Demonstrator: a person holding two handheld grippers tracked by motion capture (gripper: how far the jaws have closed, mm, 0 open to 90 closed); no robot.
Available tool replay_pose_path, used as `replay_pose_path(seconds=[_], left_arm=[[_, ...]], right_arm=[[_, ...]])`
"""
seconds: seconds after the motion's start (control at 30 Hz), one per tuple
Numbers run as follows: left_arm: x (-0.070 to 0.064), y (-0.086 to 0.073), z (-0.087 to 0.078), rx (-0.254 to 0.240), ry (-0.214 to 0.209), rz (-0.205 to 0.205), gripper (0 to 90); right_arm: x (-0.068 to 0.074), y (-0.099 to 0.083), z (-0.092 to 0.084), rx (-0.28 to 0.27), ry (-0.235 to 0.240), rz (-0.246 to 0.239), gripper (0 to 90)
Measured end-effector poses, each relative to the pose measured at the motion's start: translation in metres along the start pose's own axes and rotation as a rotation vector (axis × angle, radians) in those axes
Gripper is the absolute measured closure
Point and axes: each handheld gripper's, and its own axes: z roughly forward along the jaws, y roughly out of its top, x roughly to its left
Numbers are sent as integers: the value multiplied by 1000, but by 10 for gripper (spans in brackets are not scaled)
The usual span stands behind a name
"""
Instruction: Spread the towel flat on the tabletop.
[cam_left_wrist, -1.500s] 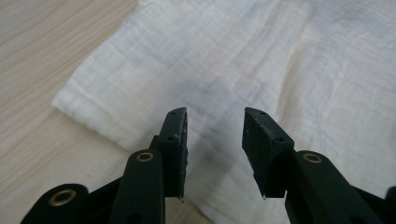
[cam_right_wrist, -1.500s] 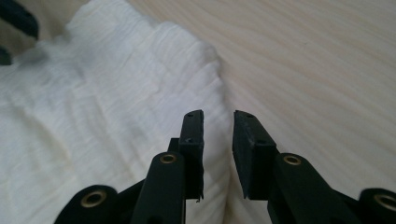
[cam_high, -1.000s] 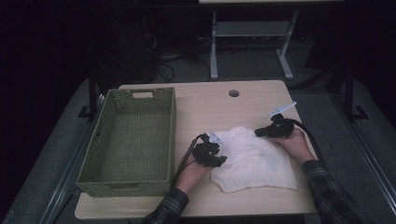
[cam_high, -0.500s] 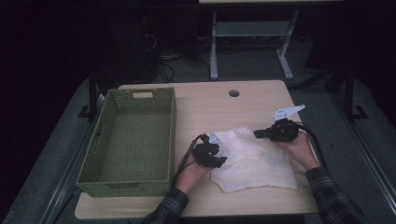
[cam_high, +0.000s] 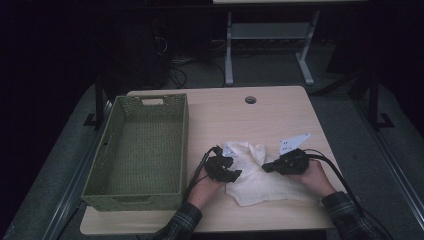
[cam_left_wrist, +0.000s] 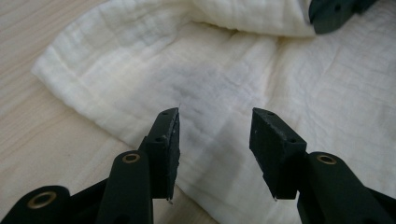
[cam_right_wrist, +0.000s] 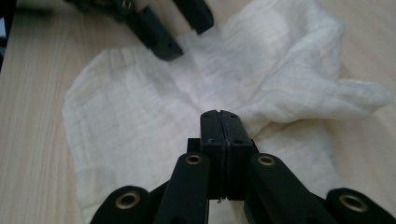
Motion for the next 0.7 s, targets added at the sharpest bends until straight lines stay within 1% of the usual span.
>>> replay_pose_path(seconds=[0.07, 0.17, 0.2, 0.23, 0.27, 0.33, 0.4, 0.47, 0.53, 0.57, 0.63, 0.67, 0.7], left_arm=[[0, -1, 1, 7, 0, 2, 522], [1, -1, 3, 16, 1, 3, 522], [1, -2, 4, 16, 5, -3, 522], [1, -2, 4, 19, 7, -2, 522], [1, -3, 5, 17, 6, -6, 521], [1, -3, 6, 22, 6, -3, 521], [1, -3, 6, 23, 7, -4, 519], [1, -3, 6, 23, 7, -3, 518], [1, -3, 6, 29, 9, 6, 517], [1, -3, 6, 30, 9, 6, 516], [1, -3, 6, 29, 7, 3, 513], [1, -3, 6, 28, 7, 1, 513], [1, -3, 6, 29, 6, 2, 513]], right_arm=[[3, -4, 6, 39, 4, -33, 886], [8, -6, 12, 72, 15, -52, 864], [9, -6, 12, 69, 18, -46, 844], [7, -4, 7, 53, 21, -51, 814], [6, -3, 2, 31, 20, -46, 808], [5, -1, -8, -14, 11, -14, 801], [-1, -1, -18, -49, -18, -5, 795], [-9, 0, -25, -69, -53, 14, 789], [-21, 1, -27, -82, -80, 38, 769], [-28, 2, -27, -84, -89, 58, 767], [-40, 4, -23, -75, -95, 93, 751], [-46, 5, -20, -80, -90, 105, 739], [-51, 6, -17, -86, -73, 127, 721]])
